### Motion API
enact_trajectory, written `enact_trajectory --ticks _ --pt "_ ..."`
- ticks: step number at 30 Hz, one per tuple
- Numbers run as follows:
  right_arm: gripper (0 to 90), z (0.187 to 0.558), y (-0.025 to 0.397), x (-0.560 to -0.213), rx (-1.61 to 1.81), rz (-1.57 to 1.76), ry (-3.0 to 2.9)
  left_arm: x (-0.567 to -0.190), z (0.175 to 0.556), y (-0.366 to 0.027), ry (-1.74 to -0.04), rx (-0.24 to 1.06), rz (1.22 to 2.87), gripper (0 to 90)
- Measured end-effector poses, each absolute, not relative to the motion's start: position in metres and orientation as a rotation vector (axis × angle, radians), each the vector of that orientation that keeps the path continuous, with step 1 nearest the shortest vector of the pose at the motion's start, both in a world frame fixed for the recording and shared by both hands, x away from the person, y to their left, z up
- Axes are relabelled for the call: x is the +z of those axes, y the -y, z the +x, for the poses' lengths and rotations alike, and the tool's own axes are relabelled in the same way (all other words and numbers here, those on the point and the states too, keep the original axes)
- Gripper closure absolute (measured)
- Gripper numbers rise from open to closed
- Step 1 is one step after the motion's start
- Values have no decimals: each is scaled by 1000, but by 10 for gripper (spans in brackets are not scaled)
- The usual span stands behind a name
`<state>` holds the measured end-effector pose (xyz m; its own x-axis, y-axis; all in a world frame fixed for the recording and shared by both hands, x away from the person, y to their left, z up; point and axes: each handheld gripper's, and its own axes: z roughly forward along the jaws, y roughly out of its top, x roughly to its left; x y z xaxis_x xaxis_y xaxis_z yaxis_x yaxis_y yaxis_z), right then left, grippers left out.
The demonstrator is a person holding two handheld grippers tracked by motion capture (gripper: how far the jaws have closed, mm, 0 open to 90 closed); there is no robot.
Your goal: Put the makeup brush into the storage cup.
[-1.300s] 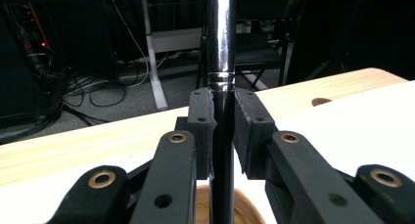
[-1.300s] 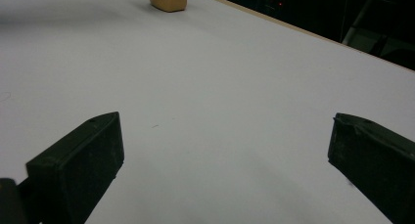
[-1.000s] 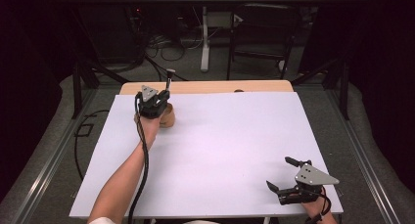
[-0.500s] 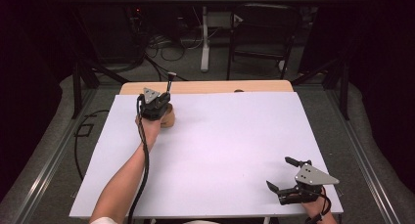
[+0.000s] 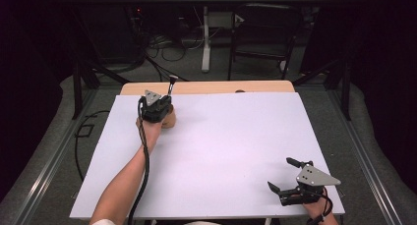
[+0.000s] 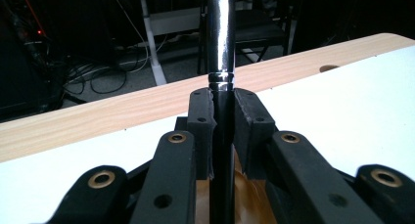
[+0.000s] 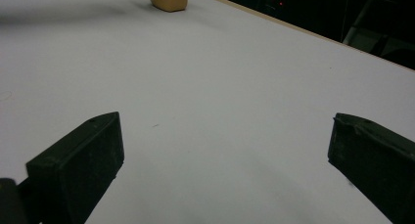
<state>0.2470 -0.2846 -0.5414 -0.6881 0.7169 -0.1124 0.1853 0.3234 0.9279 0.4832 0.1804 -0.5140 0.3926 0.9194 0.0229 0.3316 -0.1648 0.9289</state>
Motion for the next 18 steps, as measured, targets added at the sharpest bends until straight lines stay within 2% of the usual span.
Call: enact_trajectory --ticks 9,12,18 --pt "0 247 285 -541 1356 793 -2082 -515 482 -180 -1097 773 1722 779" --pt "0 247 285 -541 1358 792 -2079 -516 479 -180 -1088 751 1732 703" --pt "0 247 284 -542 1361 792 -2075 -514 471 -182 -1063 754 1741 481"
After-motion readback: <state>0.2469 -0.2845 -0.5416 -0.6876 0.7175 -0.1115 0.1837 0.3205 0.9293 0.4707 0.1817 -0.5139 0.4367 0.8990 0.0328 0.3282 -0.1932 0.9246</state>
